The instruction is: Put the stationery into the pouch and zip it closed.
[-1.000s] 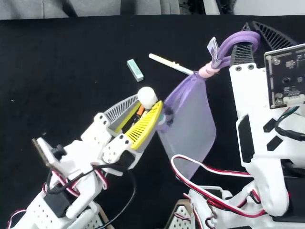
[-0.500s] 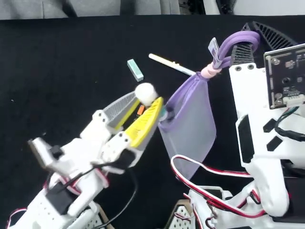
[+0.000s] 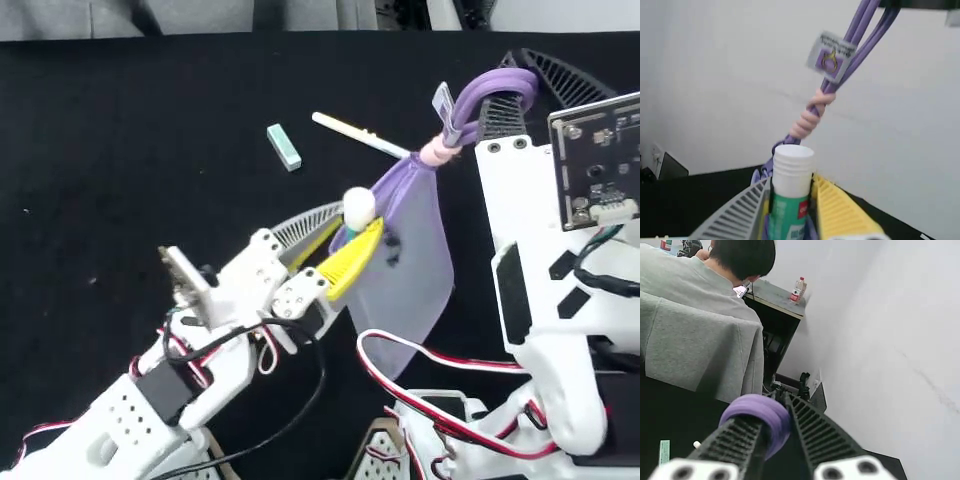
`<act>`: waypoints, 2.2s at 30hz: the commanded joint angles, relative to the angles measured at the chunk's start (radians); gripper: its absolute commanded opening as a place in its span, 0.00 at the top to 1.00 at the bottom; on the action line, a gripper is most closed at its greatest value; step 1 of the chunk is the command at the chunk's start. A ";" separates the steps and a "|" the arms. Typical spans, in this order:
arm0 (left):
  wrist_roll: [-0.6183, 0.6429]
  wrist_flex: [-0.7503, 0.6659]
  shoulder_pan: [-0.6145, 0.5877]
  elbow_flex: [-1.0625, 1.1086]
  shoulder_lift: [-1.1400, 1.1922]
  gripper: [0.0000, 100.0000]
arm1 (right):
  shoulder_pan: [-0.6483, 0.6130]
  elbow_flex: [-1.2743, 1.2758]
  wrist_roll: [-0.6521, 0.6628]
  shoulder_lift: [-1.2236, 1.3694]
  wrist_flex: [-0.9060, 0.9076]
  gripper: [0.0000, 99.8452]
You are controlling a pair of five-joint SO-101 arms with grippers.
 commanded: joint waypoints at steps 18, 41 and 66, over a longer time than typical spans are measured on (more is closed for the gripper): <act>0.026 0.652 0.064 -0.366 0.005 0.75 | -0.008 -0.036 0.009 -0.007 -0.005 0.99; 0.460 0.600 -0.717 -0.608 0.212 0.75 | -0.006 -0.036 0.009 -0.007 -0.002 0.99; 0.638 0.474 -0.423 -1.429 1.636 0.78 | 0.008 -0.045 0.063 -0.013 0.021 0.99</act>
